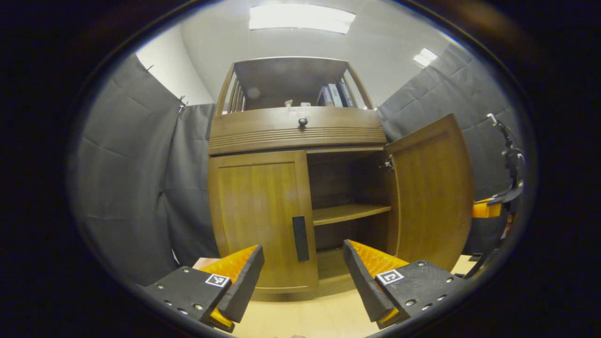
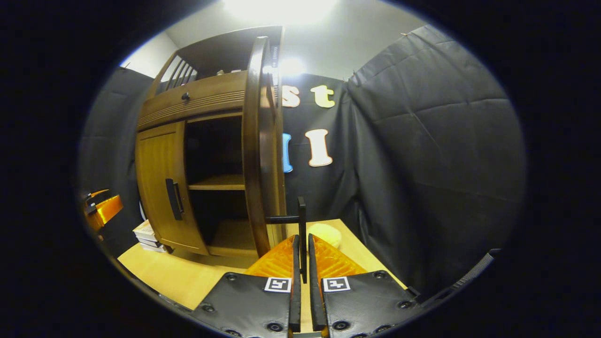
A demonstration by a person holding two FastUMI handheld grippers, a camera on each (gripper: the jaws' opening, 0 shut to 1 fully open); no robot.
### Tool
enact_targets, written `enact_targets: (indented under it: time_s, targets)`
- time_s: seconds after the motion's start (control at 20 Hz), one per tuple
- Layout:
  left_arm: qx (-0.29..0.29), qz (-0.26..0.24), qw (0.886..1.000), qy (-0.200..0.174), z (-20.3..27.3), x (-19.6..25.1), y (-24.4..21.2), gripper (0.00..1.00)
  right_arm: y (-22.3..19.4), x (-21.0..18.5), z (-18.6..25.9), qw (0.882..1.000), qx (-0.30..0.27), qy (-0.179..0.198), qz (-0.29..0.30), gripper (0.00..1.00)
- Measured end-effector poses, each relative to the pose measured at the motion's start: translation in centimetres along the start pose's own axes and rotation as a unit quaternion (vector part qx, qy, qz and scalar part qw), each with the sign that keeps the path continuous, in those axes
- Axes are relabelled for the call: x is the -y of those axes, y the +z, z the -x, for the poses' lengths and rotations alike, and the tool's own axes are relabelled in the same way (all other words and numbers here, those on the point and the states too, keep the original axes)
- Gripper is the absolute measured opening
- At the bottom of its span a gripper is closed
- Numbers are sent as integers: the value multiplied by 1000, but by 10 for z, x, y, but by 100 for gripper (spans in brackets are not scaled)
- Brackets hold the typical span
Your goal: Open the right door of the double-door shoe cabinet with the right hand, and open the left door with the left hand.
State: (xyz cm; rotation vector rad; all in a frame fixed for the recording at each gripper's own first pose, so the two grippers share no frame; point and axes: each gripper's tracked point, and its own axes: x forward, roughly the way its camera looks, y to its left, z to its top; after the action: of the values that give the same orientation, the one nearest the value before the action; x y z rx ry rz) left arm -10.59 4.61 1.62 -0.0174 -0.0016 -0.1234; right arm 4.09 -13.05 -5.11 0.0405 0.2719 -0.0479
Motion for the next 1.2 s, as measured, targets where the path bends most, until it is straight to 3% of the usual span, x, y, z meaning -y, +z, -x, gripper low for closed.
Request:
enact_targets:
  time_s: [0.15,0.2,0.3,0.5,0.55,1.0,1.05,1.15,1.2]
  targets:
    - [3,2,1000,0,-6,0,-1,100,6,16,15,1000,8,-12,-14,11]
    - [4,1,1000,0,-9,0,0,100,6,23,20,1000,11,-20,-13,1]
    - [5,3,1000,4,-14,-3,-3,100,8,26,31,1000,20,-21,-13,24]
    - [-9,10,1000,14,-19,-2,-9,100,12,33,45,999,41,-35,1,100]
    - [-13,8,1000,17,-21,-4,-10,100,12,35,47,998,41,-39,3,92]
    - [-48,23,998,33,-26,-7,-27,100,-9,61,61,998,14,-68,-5,92]
    - [-57,29,997,31,-25,-5,-30,100,-11,64,61,997,13,-71,-7,97]
    - [-82,37,995,35,-18,-2,-36,100,-14,67,63,997,11,-72,-6,97]
    - [-88,38,995,38,-15,-2,-36,93,-15,69,63,997,10,-71,-5,97]
